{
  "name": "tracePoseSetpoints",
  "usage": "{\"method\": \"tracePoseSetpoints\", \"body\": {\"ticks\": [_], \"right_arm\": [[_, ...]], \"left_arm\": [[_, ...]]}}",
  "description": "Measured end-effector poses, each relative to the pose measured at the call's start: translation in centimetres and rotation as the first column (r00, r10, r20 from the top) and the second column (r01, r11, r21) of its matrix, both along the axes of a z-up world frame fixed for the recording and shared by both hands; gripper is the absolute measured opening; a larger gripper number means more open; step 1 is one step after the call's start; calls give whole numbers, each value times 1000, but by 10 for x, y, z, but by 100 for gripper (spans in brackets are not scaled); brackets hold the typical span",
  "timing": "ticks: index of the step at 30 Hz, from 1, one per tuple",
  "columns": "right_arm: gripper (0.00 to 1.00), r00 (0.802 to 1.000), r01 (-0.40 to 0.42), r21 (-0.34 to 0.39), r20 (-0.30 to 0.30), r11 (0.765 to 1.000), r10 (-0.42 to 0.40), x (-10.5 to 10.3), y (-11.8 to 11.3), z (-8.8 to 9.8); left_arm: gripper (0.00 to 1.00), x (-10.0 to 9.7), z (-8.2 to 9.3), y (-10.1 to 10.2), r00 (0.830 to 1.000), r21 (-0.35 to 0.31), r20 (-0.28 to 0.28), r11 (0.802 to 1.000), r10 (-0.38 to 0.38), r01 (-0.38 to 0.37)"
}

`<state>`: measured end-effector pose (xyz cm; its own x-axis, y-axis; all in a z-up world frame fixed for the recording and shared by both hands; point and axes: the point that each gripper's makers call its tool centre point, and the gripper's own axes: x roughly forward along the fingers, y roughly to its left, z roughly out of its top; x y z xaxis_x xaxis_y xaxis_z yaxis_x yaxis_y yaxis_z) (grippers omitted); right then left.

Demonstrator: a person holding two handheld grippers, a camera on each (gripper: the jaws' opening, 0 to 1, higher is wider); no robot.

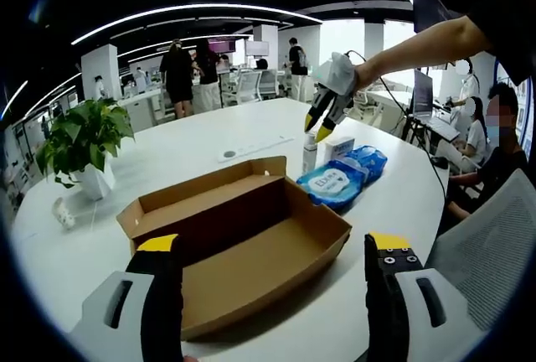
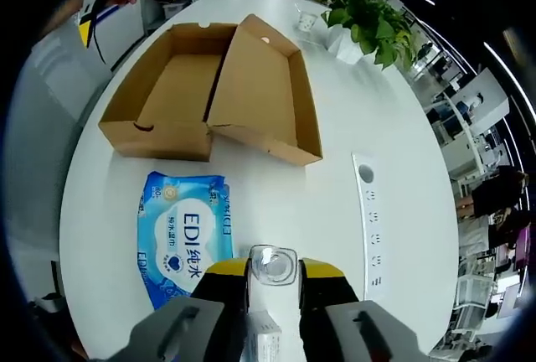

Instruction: Operate the shoe box by opening the lid, removing the specified soft item, and placing it in the target area until the item is outside and the box remains undamaged.

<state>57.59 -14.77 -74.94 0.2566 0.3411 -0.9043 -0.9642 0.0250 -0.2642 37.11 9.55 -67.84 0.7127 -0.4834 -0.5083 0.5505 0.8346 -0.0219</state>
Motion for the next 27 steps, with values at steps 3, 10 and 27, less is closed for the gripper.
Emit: {"method": "tracePoseSetpoints", "body": {"ticks": [3,10,27], "right_arm": [[22,1000,6,5,4,1000,-6,0,1,2],[29,1000,26,15,13,1000,-26,0,2,8],[57,981,193,87,7,977,-195,1,9,21]], "left_arm": [[93,1,0,3,1000,4,-3,1000,12,-12],[92,2,2,5,1000,-15,-2,999,29,-29],[92,1,17,33,994,-90,-22,990,103,-105]]}}
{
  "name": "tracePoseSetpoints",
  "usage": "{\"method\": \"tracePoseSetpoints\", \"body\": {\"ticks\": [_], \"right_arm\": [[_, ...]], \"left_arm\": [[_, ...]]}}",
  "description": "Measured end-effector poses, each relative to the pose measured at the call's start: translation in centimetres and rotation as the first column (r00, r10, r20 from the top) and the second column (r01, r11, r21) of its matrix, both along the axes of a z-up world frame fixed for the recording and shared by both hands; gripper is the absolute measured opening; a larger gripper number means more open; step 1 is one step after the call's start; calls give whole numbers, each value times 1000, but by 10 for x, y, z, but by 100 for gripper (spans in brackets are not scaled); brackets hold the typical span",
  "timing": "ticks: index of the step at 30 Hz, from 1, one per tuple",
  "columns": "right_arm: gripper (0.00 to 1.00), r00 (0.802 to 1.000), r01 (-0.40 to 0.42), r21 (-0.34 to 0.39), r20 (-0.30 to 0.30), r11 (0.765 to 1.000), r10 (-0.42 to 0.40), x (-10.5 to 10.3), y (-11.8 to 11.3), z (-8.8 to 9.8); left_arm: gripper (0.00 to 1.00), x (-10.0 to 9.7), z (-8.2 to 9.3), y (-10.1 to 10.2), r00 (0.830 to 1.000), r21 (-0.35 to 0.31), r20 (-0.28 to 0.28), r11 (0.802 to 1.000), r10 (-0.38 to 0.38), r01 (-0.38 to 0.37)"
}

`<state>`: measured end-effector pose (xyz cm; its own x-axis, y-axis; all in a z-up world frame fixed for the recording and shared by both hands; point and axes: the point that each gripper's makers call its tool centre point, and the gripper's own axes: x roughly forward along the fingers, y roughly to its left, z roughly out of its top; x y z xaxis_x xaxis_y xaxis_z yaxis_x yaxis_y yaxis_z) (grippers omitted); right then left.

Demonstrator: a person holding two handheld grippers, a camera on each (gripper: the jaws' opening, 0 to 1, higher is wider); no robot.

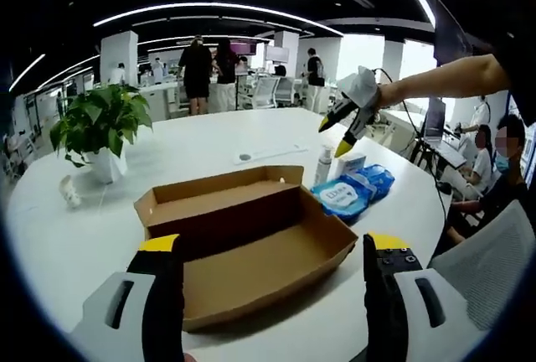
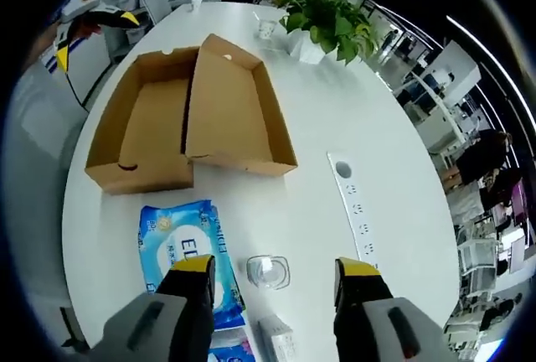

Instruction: Operate the shoe box by opening the lid, removing the specified soft item, and placing it in the target area until the item is outside and the box remains undamaged.

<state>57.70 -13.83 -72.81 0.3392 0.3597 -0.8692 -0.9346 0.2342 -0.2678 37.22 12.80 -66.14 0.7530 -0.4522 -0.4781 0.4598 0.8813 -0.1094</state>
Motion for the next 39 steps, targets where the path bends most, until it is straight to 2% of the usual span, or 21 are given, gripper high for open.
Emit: {"method": "tracePoseSetpoints", "body": {"ticks": [6,9,13,21,25,30,32,33,35,39], "right_arm": [[61,999,32,57,-2,998,-32,-2,20,6],[61,999,53,81,-1,995,-53,0,27,6],[62,993,116,131,-11,985,-115,2,37,8],[61,978,206,201,-16,958,-206,14,52,6],[58,972,231,191,-11,954,-234,13,54,-2],[53,961,273,203,-6,940,-277,15,57,-7],[52,952,300,221,-5,928,-306,15,59,-7],[52,946,317,230,-11,920,-323,24,58,-10],[50,936,343,246,-15,906,-351,28,58,-11],[45,901,428,295,-69,854,-428,40,57,-14]], "left_arm": [[88,-5,-5,30,999,21,-23,999,46,-45],[89,-11,-12,47,998,51,-33,997,59,-57],[86,-14,-17,70,992,7,-51,993,114,-114],[79,-13,-36,107,976,30,-79,979,203,-202],[69,-11,-45,118,968,41,-76,971,239,-236],[58,-6,-54,127,957,37,-97,962,273,-271],[52,-4,-57,132,952,42,-103,957,290,-287],[51,-2,-58,134,949,41,-105,955,297,-295],[48,0,-60,138,943,38,-111,950,313,-311],[47,1,-66,145,932,52,-126,940,340,-336]]}}
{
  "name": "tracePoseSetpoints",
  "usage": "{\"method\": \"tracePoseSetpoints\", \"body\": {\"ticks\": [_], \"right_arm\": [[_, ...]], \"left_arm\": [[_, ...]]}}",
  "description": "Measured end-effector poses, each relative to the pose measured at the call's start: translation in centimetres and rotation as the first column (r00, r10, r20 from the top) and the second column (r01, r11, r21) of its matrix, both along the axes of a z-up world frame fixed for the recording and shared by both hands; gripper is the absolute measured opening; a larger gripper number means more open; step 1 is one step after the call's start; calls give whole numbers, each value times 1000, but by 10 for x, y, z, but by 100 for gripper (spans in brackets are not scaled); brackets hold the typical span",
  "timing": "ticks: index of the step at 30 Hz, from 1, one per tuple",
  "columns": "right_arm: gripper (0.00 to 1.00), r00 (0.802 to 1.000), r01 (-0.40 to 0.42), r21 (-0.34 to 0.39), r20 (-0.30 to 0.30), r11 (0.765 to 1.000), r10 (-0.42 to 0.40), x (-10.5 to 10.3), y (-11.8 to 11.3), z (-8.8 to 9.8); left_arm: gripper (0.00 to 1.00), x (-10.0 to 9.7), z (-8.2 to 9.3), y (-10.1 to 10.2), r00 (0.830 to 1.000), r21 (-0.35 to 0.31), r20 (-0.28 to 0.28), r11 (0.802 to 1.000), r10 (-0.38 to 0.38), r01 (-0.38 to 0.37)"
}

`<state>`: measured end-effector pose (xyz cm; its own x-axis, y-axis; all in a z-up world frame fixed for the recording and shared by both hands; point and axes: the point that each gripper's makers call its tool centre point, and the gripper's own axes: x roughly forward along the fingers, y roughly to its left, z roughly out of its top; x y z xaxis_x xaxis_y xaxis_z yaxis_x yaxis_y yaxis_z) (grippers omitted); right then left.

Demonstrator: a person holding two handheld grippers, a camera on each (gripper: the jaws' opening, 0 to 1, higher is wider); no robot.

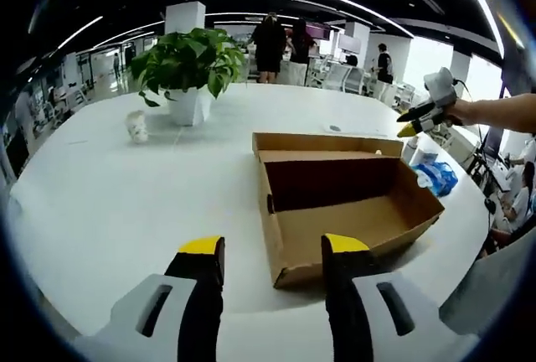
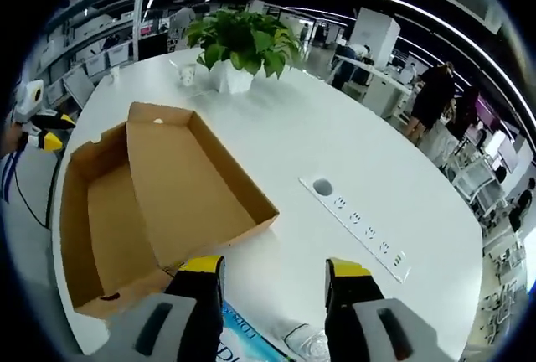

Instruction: Operate the shoe box by opening the lid, removing the specified soft item, and placing it in the target area until the item is outside and the box remains undamaged.

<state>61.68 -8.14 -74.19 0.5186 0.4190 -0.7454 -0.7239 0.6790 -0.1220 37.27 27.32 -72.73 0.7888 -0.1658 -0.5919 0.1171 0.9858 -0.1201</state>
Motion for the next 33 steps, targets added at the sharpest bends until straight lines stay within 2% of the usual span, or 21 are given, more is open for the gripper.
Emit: {"method": "tracePoseSetpoints", "body": {"ticks": [6,11,16,20,22,25,26,28,33], "right_arm": [[38,994,105,80,-34,991,-102,-7,6,4],[33,989,139,112,-64,984,-133,-9,13,0],[30,985,163,164,-83,973,-151,-9,25,0],[27,983,171,173,-98,970,-156,-11,35,-4],[27,981,176,169,-107,970,-159,-13,38,-7],[26,977,191,163,-123,968,-172,-12,40,-13],[25,976,194,160,-128,968,-174,-11,41,-16],[23,975,200,159,-132,967,-179,-14,42,-17],[21,971,211,151,-150,966,-188,-16,44,-25]], "left_arm": [[43,-1,-13,-2,999,-31,-37,999,13,-14],[37,1,-22,-8,998,-46,-62,999,12,-15],[21,7,-27,-6,996,-73,-82,997,32,-38],[15,9,-31,-5,994,-107,-102,993,42,-53],[14,9,-39,-4,990,-128,-138,990,43,-60],[6,10,-41,-3,988,-137,-144,988,54,-74],[4,9,-41,-6,988,-158,-145,984,53,-76],[4,9,-41,-6,989,-140,-141,987,55,-75],[3,10,-43,-3,986,-163,-137,980,92,-114]]}}
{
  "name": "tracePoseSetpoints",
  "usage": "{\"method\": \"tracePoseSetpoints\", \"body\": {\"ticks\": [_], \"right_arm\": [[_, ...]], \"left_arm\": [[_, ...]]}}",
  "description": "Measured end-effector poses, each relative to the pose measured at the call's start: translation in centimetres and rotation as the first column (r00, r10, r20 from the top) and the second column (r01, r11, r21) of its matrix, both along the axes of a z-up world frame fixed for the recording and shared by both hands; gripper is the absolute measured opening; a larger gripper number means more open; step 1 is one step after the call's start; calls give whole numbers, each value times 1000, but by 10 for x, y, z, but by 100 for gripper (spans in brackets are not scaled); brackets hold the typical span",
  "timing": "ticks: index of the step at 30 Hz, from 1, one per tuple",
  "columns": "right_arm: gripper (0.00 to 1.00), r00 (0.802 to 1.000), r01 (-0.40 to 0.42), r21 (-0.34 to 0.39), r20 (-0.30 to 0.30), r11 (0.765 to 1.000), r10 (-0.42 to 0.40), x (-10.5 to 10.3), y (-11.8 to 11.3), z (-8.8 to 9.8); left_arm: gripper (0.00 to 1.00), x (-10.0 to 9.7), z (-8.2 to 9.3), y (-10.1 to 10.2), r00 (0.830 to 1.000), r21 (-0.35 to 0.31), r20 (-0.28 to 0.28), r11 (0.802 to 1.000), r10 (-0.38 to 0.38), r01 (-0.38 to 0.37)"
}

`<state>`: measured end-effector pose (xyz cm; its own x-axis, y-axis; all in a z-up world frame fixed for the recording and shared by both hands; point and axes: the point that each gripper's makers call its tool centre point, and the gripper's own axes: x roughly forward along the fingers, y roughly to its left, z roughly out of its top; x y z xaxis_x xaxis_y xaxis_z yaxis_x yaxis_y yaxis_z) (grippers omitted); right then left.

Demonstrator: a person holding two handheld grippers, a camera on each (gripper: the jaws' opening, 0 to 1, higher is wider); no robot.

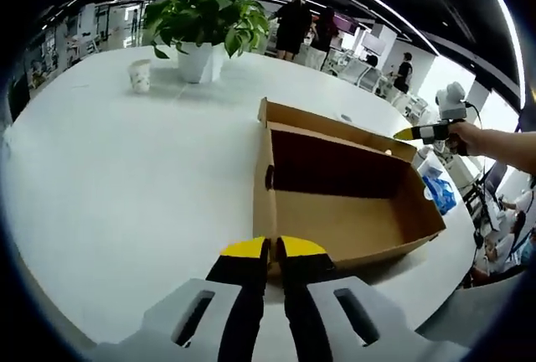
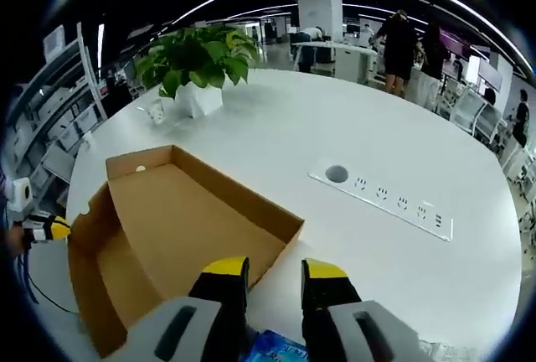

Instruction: Operate the shoe box by opening the lid, removing the specified soft item, and placing it in the target area until the item is outside and the box remains undamaged.

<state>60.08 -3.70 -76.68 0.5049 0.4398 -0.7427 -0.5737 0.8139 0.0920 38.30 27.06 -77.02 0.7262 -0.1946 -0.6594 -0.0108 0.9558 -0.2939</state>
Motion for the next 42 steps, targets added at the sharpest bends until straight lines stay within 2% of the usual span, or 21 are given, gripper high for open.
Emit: {"method": "tracePoseSetpoints", "body": {"ticks": [7,9,12,19,22,26,42], "right_arm": [[17,999,36,35,-40,999,-35,1,6,-9],[16,996,54,50,-73,997,-50,0,9,-13],[8,993,75,53,-96,996,-70,1,11,-17],[4,986,134,56,-110,989,-128,0,8,-16],[0,983,153,70,-110,986,-145,0,6,-9],[0,983,165,93,-98,982,-156,4,5,-2],[0,991,134,128,-26,983,-132,-3,8,21]], "left_arm": [[3,-3,0,-3,999,-30,-5,999,31,-32],[3,-4,1,-5,999,-31,-6,999,33,-33],[2,-4,1,-6,999,-28,-8,999,33,-33],[2,-6,3,-8,999,-42,1,998,50,-50],[2,-6,3,-9,999,-44,-2,998,53,-53],[2,-7,3,-11,998,-57,-11,997,59,-59],[2,-7,3,-10,997,-70,-5,994,79,-79]]}}
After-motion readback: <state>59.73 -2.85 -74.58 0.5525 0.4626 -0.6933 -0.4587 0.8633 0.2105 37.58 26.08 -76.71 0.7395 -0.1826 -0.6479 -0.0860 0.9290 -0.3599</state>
